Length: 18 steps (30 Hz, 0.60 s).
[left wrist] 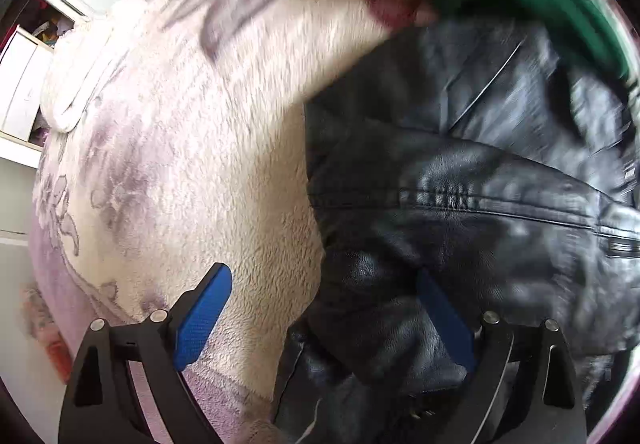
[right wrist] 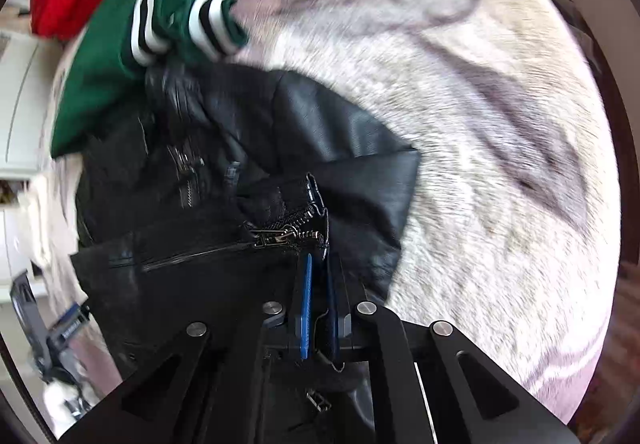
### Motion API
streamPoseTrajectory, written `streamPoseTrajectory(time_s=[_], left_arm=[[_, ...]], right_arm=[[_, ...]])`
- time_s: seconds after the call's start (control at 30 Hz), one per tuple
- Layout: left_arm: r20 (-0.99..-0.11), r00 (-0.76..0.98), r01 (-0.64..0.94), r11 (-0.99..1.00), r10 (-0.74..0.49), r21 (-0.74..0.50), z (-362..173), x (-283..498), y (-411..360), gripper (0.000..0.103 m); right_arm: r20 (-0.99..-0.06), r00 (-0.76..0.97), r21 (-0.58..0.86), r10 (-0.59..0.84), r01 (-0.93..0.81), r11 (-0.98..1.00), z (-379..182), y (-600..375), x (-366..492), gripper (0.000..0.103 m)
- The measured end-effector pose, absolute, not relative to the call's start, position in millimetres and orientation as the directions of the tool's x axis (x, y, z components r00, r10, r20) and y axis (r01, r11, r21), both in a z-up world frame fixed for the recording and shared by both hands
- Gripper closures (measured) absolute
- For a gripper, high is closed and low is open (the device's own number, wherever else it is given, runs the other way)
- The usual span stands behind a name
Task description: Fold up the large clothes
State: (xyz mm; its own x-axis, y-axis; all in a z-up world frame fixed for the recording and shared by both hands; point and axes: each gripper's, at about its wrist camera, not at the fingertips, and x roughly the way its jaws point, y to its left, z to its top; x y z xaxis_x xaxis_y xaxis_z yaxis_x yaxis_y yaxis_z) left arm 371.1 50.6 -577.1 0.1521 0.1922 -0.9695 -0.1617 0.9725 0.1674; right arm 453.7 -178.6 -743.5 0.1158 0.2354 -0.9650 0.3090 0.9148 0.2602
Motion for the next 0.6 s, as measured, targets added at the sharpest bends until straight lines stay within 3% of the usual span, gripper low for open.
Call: streamPoseTrajectory(time_s=[0.13,0.27,0.4,0.47,0.53,0.6], left_arm=[[-0.952,0.204,-0.164,0.967,0.226,0.195,-557.2,368.3,52.5,0.008],[-0.948,0.150,-0.153,0.954,0.280,0.258,-591.6,388.7,54.0,0.007],[-0.950,0.146,-0.128,0.957,0.277,0.259,-609.3,398.4,56.3,0.000],[-0.957,0.155,-0.122,0.966,0.244,0.226,-609.6,396.7,62.5,0.000],[-0.963,0.164,-0.131,0.972,0.214,0.194,-602.2,390.2,70.3,0.000],[-0.961,0.188,-0.132,0.975,0.203,0.181,-587.9,377.4,77.3,0.000]], right_arm=[[-0.963,0.135,0.268,0.234,0.378,0.886,-740.8,-191.4,442.3,0.096],[-0.978,0.056,0.210,0.203,0.359,0.909,-767.3,-179.5,449.9,0.095],[-0.953,0.030,0.285,0.300,0.418,0.863,-766.2,-187.3,453.6,0.092],[-0.953,0.042,0.289,0.299,0.409,0.865,-753.8,-191.1,444.3,0.083],[-0.965,0.025,0.249,0.260,0.383,0.890,-745.6,-189.2,427.4,0.048],[-0.969,-0.037,0.215,0.243,0.345,0.913,-750.7,-177.6,405.5,0.046]])
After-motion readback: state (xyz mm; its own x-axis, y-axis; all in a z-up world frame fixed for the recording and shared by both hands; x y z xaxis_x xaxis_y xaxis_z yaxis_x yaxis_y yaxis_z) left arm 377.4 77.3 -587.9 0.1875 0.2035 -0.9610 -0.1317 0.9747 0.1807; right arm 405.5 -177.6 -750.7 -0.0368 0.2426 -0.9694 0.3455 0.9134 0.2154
